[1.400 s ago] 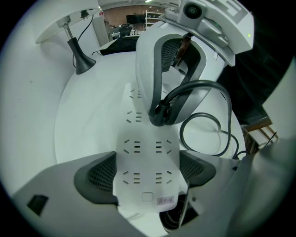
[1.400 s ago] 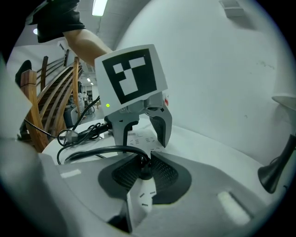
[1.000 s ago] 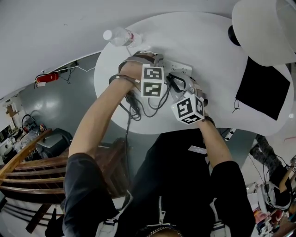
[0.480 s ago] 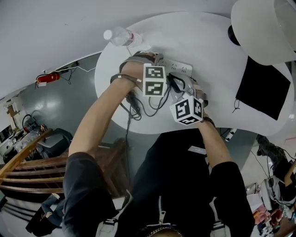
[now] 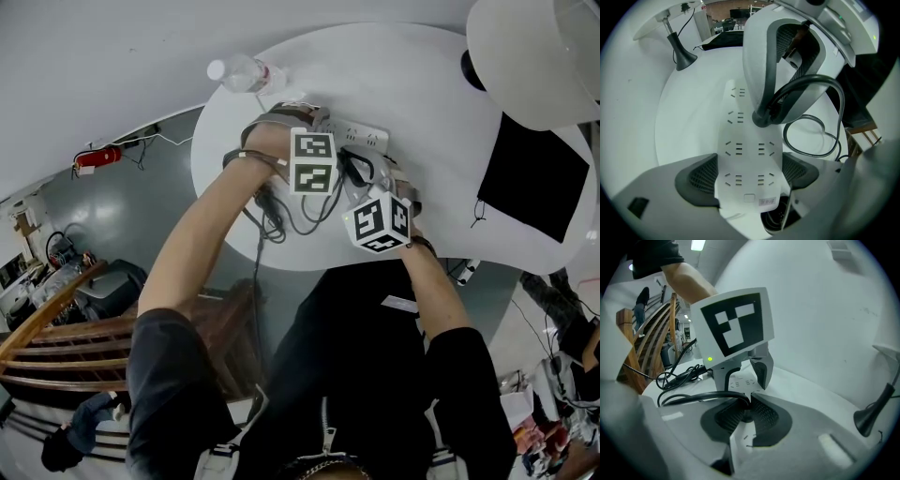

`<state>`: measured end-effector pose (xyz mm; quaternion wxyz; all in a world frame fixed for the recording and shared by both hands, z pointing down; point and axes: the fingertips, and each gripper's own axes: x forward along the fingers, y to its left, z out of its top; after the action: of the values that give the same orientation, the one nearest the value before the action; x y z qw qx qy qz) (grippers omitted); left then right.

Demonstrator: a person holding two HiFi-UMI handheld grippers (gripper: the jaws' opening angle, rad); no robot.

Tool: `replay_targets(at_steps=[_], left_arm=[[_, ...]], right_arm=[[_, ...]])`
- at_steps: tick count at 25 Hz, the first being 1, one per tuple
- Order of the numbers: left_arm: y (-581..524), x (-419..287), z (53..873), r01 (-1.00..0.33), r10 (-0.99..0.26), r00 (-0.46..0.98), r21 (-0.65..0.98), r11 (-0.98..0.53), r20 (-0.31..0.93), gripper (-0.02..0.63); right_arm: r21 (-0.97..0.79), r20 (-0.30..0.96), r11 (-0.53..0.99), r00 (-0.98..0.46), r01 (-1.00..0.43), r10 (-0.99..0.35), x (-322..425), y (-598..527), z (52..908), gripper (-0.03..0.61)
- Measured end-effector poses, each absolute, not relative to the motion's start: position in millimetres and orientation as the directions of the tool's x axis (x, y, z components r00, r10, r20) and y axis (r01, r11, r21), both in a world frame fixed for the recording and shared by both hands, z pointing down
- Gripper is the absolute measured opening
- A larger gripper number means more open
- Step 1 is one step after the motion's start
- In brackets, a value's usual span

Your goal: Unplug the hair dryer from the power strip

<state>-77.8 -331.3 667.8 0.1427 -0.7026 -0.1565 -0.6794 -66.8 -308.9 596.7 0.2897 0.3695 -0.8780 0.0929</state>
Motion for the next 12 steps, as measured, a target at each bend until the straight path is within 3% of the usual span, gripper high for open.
replay_targets(at_steps=[12], left_arm=[[-331.7, -77.1, 668.5, 0.410, 0.028, 0.032, 0.012, -0.912, 0.999, 0.416]], right_arm=[[-0.021, 0.567, 0.707, -0.591, -0.707, -0.574, -63.1, -315.8, 594.3, 0.043]])
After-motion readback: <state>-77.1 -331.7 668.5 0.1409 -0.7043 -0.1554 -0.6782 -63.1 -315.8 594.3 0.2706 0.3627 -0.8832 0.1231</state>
